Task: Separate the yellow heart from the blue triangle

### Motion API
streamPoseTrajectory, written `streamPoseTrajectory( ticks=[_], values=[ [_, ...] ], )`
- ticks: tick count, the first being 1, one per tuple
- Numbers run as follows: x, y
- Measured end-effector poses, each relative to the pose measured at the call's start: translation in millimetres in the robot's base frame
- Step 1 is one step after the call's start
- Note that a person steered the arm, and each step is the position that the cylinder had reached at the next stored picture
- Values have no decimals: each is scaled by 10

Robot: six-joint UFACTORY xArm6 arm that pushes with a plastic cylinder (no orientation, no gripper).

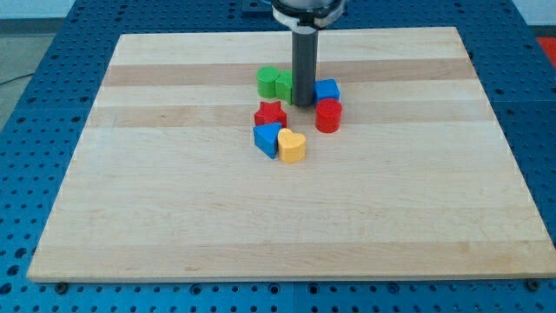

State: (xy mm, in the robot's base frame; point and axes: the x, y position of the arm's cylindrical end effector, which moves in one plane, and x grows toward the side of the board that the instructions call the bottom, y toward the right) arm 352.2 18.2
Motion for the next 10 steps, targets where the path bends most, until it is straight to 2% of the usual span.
streamPoseTrajectory(
  ticks=[3, 5, 6, 7, 8, 10],
  values=[
    [-415, -586],
    [-184, -844],
    [187, -1452],
    [956, -1326],
    [1302, -888],
    [1038, -288]
  ],
)
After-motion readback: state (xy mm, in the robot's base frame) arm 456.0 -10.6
